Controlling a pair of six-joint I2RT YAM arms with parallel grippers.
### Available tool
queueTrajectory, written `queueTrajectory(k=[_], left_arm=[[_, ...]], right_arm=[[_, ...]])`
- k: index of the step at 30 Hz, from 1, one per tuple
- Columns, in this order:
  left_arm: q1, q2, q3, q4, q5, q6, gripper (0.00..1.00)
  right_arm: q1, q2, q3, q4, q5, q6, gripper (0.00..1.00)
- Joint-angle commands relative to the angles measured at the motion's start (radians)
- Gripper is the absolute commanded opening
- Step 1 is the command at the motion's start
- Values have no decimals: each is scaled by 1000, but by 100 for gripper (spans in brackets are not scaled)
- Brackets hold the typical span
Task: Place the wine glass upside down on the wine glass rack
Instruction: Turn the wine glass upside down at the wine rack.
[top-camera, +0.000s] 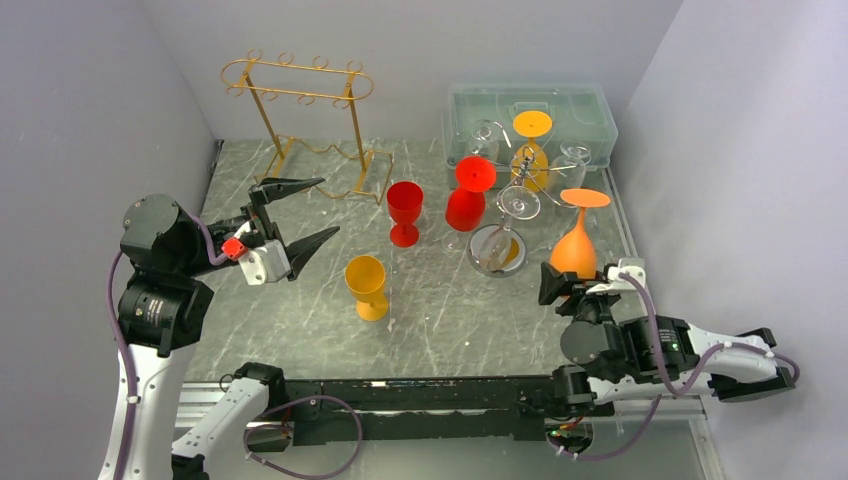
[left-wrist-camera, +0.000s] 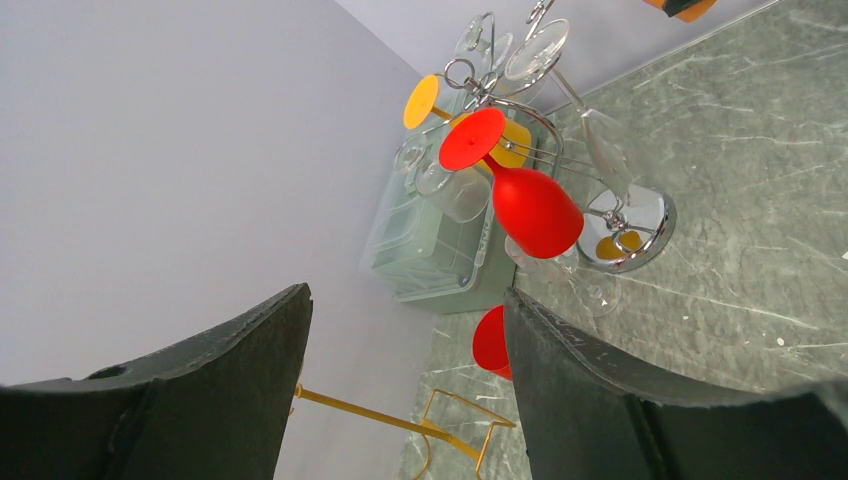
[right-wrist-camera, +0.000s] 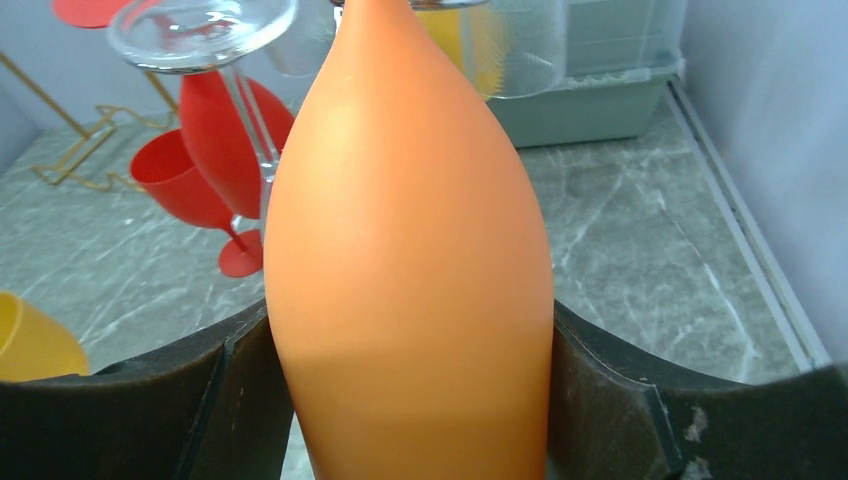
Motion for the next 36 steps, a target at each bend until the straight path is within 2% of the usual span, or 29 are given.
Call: queueTrajectory(k=[1, 3, 7, 8, 11, 12, 16, 21, 23, 25, 31, 34, 35, 36], left_arm=[[2, -4, 0, 8, 0, 11, 75], [2, -4, 0, 8, 0, 11, 75], [2, -4, 0, 8, 0, 11, 75], [2, -4, 0, 8, 0, 11, 75], [2, -4, 0, 8, 0, 11, 75], [2, -4, 0, 8, 0, 11, 75], [2, -4, 0, 8, 0, 11, 75], [2, -4, 0, 8, 0, 11, 75], [2, -4, 0, 8, 0, 11, 75], [2, -4, 0, 8, 0, 11, 75], [2, -4, 0, 8, 0, 11, 75], [2, -4, 0, 8, 0, 11, 75], [2, -4, 0, 8, 0, 11, 75], [2, -4, 0, 8, 0, 11, 75]], right_arm=[[74, -41, 1, 77, 203, -165, 42], [66, -29, -18, 206, 203, -329, 42], [28, 94, 58, 173, 202, -294, 44], [26, 160, 115, 73, 202, -211, 45], [23, 407, 379, -375, 202, 181, 49], [12, 473, 452, -396, 202, 173, 50], [0, 622, 692, -393, 203, 76, 49], [-38, 825, 899, -398, 201, -31, 47], [-71, 934, 1035, -398, 201, -93, 43], [-139, 1035, 1145, -404, 201, -141, 36], [-319, 1177, 1431, -401, 194, -190, 35], [-456, 1268, 1590, -381, 114, -241, 33], [-500, 1290, 1620, -341, 82, -313, 33], [-556, 1288, 1611, -151, -15, -469, 31]])
